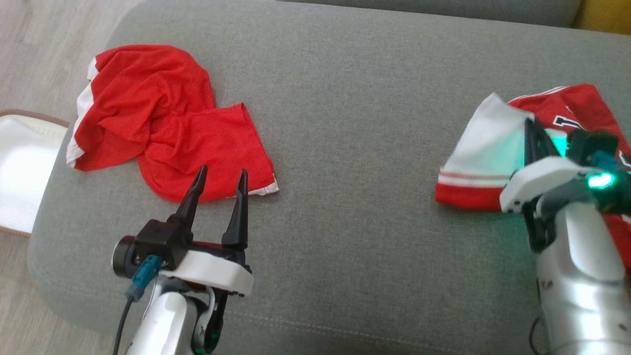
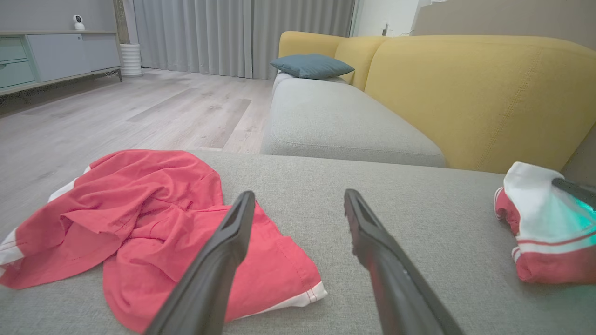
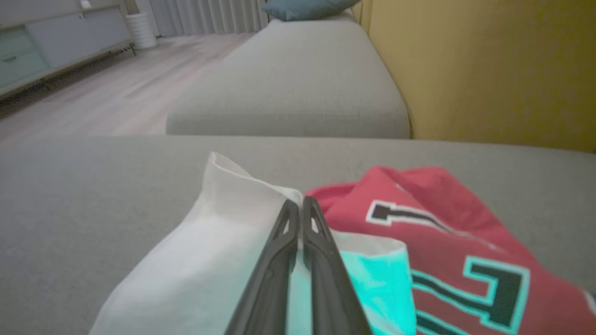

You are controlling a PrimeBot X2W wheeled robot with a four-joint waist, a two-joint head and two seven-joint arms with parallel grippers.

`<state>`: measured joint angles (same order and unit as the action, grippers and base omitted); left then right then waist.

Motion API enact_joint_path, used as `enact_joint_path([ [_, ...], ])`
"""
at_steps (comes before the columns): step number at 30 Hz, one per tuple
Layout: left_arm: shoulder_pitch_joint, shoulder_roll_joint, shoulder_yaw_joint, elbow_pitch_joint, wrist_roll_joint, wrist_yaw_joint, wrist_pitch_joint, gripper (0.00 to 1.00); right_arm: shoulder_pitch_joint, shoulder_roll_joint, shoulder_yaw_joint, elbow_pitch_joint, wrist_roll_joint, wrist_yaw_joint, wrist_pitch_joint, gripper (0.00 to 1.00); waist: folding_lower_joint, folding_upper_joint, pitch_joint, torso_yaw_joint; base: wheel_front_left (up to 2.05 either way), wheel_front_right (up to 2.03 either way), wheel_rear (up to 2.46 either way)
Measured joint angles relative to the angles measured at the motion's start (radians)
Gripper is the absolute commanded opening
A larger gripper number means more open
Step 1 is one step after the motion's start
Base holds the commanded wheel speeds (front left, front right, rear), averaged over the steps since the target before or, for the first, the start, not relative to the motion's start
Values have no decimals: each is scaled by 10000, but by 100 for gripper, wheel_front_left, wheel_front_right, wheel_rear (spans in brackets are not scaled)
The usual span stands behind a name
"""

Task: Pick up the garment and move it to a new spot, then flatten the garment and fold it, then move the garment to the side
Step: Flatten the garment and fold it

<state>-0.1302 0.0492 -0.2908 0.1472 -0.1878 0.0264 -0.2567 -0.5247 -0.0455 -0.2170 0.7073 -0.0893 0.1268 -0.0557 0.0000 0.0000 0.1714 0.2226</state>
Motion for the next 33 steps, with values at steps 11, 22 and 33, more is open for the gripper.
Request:
enact_joint_path([
  [11, 31, -2, -13, 92, 0, 8, 0, 100, -1586, -84, 940, -686, 1087, 0, -1308, 0, 0, 0, -448, -9, 0, 0, 0],
  [22, 448, 0, 38, 119, -84, 90, 0, 100, 1276, -113, 6357, -1837, 3388, 0, -901, 0, 0, 0, -1082, -228, 0, 0, 0],
  [33, 755, 0, 194, 144, -67, 178, 0, 100, 2314, -111, 7703, -2155, 4207, 0, -347, 100, 0, 0, -1587, -836, 0, 0, 0],
])
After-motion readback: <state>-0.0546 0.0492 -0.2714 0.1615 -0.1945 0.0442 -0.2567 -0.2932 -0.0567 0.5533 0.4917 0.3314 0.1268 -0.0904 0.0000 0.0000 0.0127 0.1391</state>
